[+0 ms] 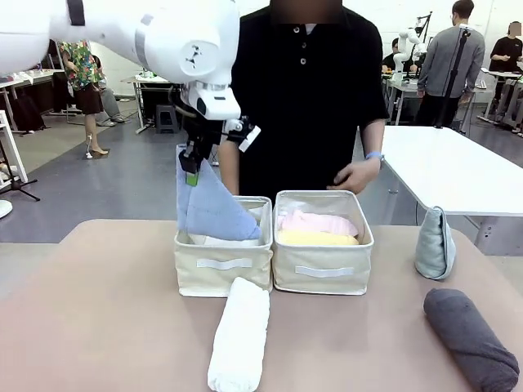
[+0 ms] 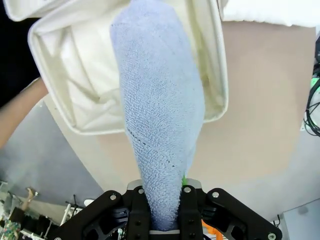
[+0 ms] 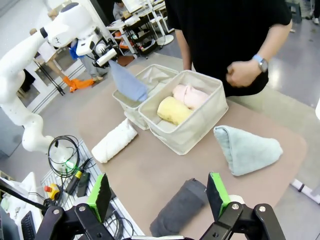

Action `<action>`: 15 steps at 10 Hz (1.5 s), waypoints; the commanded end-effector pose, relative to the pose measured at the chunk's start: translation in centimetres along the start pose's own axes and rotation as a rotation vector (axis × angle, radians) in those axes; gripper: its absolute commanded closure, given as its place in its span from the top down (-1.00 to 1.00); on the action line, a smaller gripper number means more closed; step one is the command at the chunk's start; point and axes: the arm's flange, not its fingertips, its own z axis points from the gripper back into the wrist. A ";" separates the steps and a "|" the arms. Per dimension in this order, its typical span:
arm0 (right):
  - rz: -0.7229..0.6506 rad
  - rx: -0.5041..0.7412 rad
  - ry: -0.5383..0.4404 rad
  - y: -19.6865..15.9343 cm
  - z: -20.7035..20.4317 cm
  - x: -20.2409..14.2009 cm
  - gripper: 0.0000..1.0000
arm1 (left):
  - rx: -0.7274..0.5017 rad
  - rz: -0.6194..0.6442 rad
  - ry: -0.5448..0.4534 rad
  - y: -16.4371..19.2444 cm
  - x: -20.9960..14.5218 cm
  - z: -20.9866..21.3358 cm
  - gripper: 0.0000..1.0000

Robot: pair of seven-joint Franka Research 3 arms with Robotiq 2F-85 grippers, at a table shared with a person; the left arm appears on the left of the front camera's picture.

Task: Sort the towels based on their folding style.
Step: Pick up one triangle-folded towel and place it in the left Fabric basket.

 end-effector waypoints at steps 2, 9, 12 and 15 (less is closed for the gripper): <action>0.008 0.014 -0.019 -0.1 0.1 0.0 1.00 | -0.049 -0.011 -0.029 0.5 1.2 -2.0 -0.65; 0.008 0.014 -0.019 -0.1 0.1 0.0 1.00 | -0.236 -0.069 -0.042 1.1 2.7 -8.3 -0.65; 0.008 0.014 -0.019 -0.1 0.1 0.0 1.00 | -0.287 -0.063 -0.068 1.1 2.7 -8.9 -0.49; 0.008 0.014 -0.019 -0.1 0.1 0.0 1.00 | -0.285 -0.074 -0.075 1.1 2.6 -8.9 1.00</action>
